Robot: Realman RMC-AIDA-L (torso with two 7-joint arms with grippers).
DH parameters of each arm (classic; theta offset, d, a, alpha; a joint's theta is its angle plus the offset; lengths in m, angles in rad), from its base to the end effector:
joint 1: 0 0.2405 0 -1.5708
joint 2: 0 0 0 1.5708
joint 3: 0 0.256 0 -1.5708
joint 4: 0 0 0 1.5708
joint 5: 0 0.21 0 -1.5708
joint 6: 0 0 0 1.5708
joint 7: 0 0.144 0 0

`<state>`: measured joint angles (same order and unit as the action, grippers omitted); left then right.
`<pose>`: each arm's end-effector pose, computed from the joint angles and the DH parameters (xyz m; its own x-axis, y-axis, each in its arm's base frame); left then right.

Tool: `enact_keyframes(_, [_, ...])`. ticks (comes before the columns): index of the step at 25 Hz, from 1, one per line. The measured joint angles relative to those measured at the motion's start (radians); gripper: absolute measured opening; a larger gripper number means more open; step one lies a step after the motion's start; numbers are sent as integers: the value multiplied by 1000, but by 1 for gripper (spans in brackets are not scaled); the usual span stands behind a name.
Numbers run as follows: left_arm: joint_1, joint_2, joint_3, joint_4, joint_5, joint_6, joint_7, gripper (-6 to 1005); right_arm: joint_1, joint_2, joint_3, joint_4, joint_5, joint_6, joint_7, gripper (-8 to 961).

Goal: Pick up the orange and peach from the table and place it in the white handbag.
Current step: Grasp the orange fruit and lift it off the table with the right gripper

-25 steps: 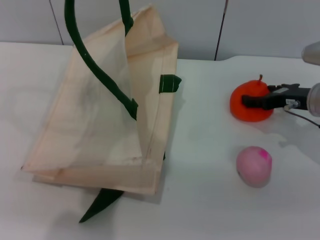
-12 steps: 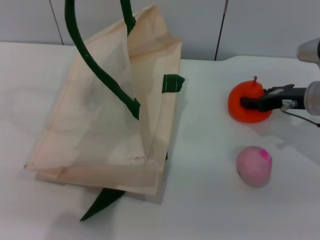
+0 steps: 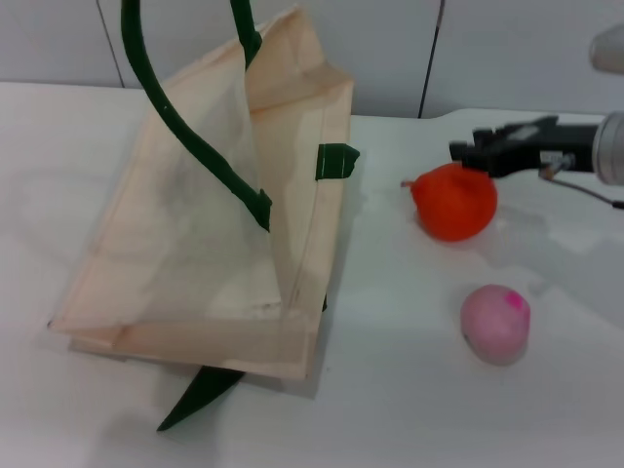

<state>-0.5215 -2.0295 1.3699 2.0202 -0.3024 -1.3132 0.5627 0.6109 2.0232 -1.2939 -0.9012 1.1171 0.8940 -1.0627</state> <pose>-0.0739 0.3683 0.1352 0.9812 0.1922 0.0151 0.1015 -0.4483 -0.8881 0.2107 0.4218 -0.0066 0.8058 -0.4910 -0.3310 -0.5922 -0.6625 -0.4587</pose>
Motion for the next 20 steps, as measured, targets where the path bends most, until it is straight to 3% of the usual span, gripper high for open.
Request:
enact_keyframes(3, [-1,0,0,0,0,0,-1,122,-45,4,-28,-107,4,23,37,520])
enact_keyframes(9, [-5,0,0,0,0,3,0,122,-54,2,-49,-104,-1,6,39,270])
enact_keyframes(11, [-5,0,0,0,-1,5,0,122,-47,0,-51,-85,-3,6,32,36])
enact_keyframes(20, [-6,0,0,-4,-1,5,4,122,-9,-1,12,-28,-87,6,78,56])
